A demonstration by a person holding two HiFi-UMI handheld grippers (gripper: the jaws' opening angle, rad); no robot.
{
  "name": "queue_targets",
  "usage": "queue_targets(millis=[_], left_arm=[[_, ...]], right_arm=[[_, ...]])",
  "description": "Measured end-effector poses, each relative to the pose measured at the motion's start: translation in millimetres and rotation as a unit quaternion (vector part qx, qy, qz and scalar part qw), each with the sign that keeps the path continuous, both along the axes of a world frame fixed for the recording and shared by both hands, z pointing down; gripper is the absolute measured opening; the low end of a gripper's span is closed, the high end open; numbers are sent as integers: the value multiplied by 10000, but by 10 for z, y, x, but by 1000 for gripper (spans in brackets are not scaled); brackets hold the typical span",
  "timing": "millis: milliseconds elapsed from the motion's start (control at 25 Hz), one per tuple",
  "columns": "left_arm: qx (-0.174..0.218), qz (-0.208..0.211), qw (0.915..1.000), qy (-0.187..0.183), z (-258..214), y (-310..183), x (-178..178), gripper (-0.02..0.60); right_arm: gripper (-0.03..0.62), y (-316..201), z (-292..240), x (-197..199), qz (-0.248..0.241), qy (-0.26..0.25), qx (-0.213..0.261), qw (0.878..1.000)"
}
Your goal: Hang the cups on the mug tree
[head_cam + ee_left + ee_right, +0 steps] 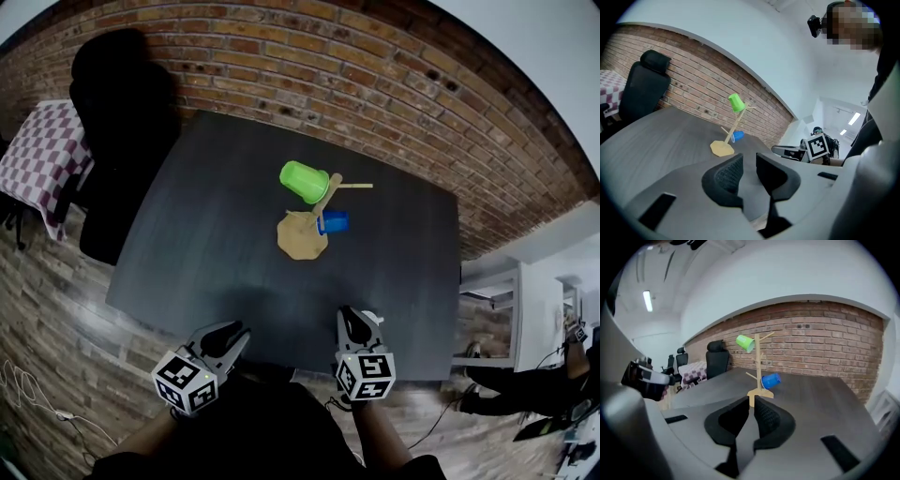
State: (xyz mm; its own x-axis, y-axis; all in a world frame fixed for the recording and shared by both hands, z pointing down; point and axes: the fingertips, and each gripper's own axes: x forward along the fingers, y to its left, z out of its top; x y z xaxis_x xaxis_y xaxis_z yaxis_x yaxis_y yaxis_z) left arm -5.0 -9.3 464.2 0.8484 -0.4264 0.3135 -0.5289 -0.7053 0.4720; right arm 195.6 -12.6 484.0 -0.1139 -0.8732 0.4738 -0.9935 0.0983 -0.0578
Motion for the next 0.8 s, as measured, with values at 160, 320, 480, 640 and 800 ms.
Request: queue_targets(millis=[160, 320, 480, 640, 800], left_arm=[[220, 198, 9996, -25, -87, 98, 318, 96], [485, 290, 9983, -111, -183, 185, 584, 97], [546, 309, 9978, -193, -220, 302, 898, 97], [669, 362, 9965, -352, -197, 491, 1230, 97], [727, 476, 9944, -601, -108, 665, 1371, 97]], right_arm=[[49, 230, -67, 87, 59, -415, 39, 9991], [49, 424, -173, 300, 225, -750, 146, 9968], [49, 576, -167, 531, 422, -1252, 122, 9912], [49, 684, -37, 661, 276, -1460, -16, 9889], [49, 740, 142, 681, -19, -1589, -188, 9871]])
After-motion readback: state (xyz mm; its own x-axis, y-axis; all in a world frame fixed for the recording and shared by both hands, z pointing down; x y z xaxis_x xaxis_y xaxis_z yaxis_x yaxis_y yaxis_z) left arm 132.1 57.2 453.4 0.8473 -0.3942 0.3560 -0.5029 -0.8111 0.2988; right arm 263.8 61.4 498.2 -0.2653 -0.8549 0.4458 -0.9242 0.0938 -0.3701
